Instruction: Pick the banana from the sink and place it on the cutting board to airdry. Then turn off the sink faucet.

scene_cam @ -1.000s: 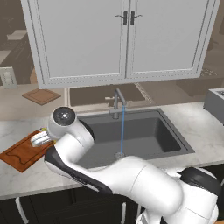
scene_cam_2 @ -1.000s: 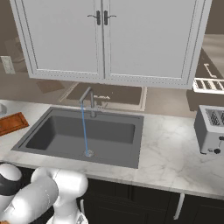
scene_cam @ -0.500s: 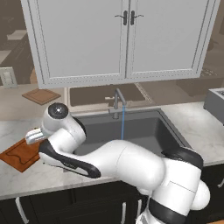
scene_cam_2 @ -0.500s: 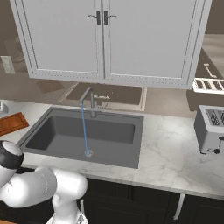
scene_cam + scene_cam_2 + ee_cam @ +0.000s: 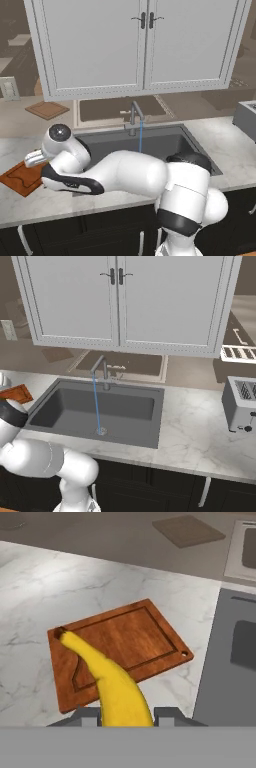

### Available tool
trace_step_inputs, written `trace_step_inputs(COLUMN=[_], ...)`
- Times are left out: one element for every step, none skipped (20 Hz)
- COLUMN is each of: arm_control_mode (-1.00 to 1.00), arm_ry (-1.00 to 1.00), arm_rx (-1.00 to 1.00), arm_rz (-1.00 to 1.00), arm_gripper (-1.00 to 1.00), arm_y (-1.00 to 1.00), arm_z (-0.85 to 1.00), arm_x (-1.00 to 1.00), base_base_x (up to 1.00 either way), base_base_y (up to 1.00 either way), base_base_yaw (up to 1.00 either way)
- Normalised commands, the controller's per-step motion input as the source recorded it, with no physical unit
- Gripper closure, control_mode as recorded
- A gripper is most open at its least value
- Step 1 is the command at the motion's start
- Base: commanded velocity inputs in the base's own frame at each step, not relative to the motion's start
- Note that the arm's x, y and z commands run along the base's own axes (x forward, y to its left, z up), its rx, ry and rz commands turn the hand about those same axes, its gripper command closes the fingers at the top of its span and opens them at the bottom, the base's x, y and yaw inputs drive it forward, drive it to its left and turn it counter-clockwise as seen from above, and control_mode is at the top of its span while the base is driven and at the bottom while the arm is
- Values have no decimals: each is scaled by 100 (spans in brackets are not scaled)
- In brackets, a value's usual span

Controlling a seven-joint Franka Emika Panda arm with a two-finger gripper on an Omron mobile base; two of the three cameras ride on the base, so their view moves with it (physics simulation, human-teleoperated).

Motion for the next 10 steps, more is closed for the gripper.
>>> trace_step_inputs(arm_control_mode=[-100, -100, -100, -100, -100, -100, -100, -100, -100, -100], arm_ry=[0, 0, 0, 0, 0, -1, -3, -3, -2, -1], arm_rx=[0, 0, 0, 0, 0, 0, 0, 0, 0, 0], arm_rz=[0, 0, 0, 0, 0, 0, -1, -1, -1, -1], arm_gripper=[100, 100, 100, 100, 100, 100, 100, 100, 100, 100], arm_y=[27, 26, 26, 26, 29, 30, 33, 31, 27, 24], arm_z=[0, 0, 0, 0, 0, 0, 0, 0, 0, 0], arm_x=[26, 26, 27, 25, 22, 20, 15, 16, 14, 14], base_base_x=[0, 0, 0, 0, 0, 0, 0, 0, 0, 0], base_base_y=[0, 0, 0, 0, 0, 0, 0, 0, 0, 0], base_base_yaw=[0, 0, 0, 0, 0, 0, 0, 0, 0, 0])
